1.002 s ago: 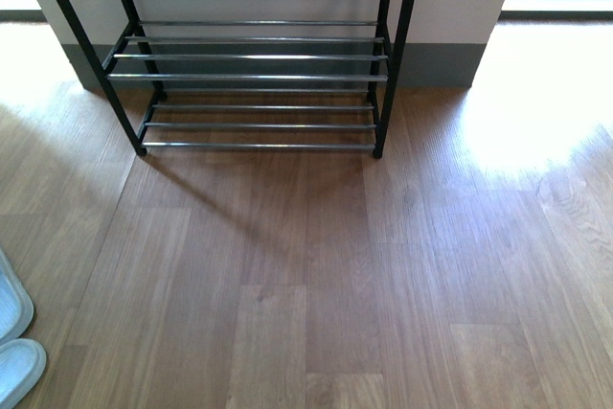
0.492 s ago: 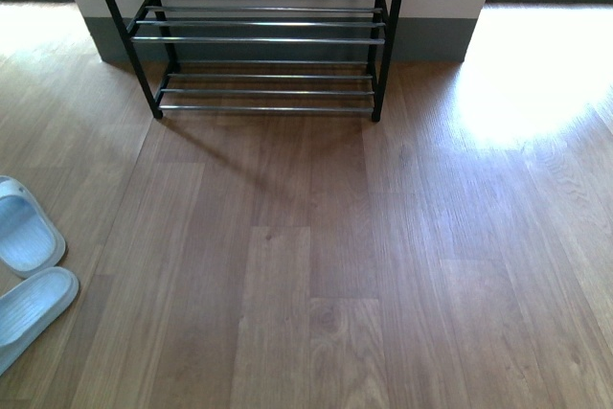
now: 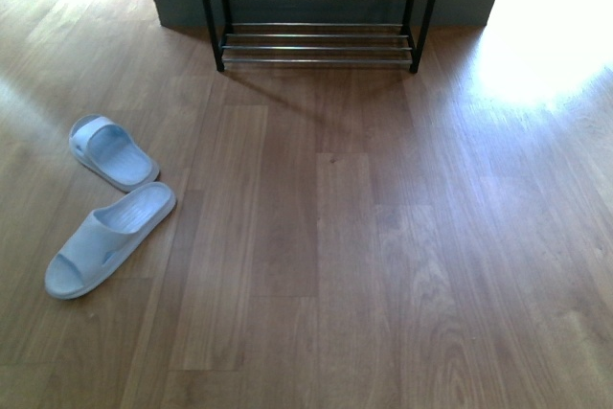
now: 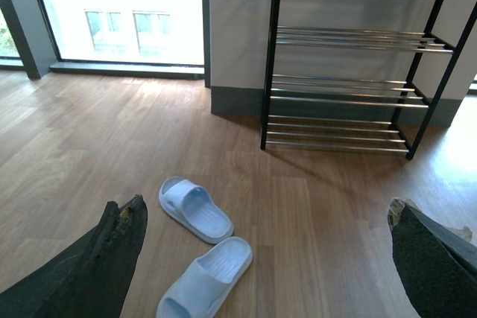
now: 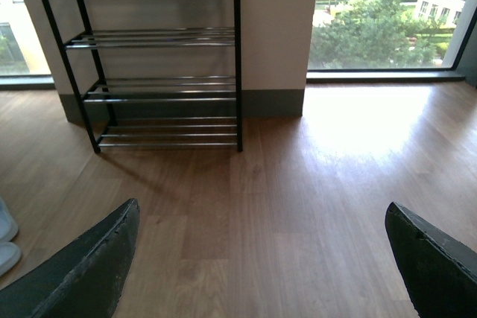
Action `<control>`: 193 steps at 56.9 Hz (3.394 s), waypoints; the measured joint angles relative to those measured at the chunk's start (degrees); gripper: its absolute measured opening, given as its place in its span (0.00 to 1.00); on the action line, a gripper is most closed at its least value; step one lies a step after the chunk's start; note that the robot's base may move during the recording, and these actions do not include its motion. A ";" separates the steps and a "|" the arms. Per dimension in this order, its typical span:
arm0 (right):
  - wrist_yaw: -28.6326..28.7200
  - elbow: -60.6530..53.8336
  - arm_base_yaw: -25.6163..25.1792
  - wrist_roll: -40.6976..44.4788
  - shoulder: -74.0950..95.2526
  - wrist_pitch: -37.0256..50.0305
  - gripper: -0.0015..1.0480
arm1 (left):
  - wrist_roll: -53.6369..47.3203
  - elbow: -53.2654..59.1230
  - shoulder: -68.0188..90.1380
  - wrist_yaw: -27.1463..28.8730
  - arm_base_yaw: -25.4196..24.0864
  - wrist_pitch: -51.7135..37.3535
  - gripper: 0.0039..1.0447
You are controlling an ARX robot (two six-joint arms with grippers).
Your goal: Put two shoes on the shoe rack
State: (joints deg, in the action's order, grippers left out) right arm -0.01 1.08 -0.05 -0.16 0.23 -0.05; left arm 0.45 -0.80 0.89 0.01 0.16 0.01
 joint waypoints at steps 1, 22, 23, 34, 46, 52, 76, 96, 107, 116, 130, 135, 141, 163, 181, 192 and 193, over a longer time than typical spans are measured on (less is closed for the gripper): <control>0.00 0.00 0.00 0.02 0.02 -0.02 0.91 | 0.00 -0.02 0.00 0.00 0.00 0.00 0.91; -0.02 0.00 0.00 0.00 -0.02 0.00 0.91 | 0.00 -0.02 0.00 -0.02 0.00 0.00 0.91; 0.00 0.00 0.00 0.00 0.00 0.00 0.91 | 0.00 0.00 0.00 -0.02 0.00 0.00 0.91; 0.26 0.00 -0.02 0.02 0.02 -0.02 0.91 | 0.00 0.00 0.00 0.13 0.00 0.02 0.91; 0.20 0.00 -0.02 0.02 -0.02 0.00 0.91 | 0.00 0.00 0.00 0.15 0.00 0.02 0.91; -0.07 0.00 0.00 0.00 -0.02 -0.02 0.91 | 0.00 0.00 -0.02 -0.07 0.00 0.00 0.91; 0.22 0.00 0.00 0.02 -0.04 -0.02 0.91 | 0.00 0.00 -0.02 0.17 0.00 0.00 0.91; 0.20 0.00 0.00 0.02 -0.02 -0.02 0.91 | 0.00 0.00 -0.02 0.13 0.00 0.02 0.91; 0.20 0.00 0.00 0.02 -0.02 -0.02 0.91 | 0.00 0.00 -0.02 0.13 0.00 0.02 0.91; 0.20 0.00 0.00 0.02 -0.02 -0.02 0.91 | 0.00 0.00 -0.02 0.13 0.00 0.02 0.91; 0.17 0.00 0.00 0.00 -0.02 -0.02 0.91 | -0.02 0.00 -0.02 0.13 0.00 0.02 0.91; 0.17 0.00 0.00 0.02 -0.04 -0.02 0.91 | 0.00 0.00 -0.02 0.13 0.00 0.02 0.91; 0.17 0.00 0.00 0.02 -0.04 -0.02 0.91 | 0.00 0.00 -0.02 0.13 0.00 0.00 0.91; 0.02 0.00 0.00 0.02 -0.02 -0.02 0.91 | 0.00 0.00 -0.02 0.13 0.00 0.02 0.91; 0.04 0.00 0.00 0.00 -0.02 -0.02 0.91 | 0.00 0.00 -0.02 0.13 0.00 0.00 0.91; 0.02 0.00 0.00 0.00 -0.02 -0.02 0.91 | 0.00 0.00 -0.02 0.13 0.00 0.02 0.91; 0.02 0.00 0.00 0.00 -0.02 -0.02 0.91 | 0.00 0.00 -0.02 0.13 0.00 0.00 0.91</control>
State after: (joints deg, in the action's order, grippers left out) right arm 0.01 1.08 -0.05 -0.16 0.21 -0.08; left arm 0.45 -0.80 0.86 0.14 0.16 0.01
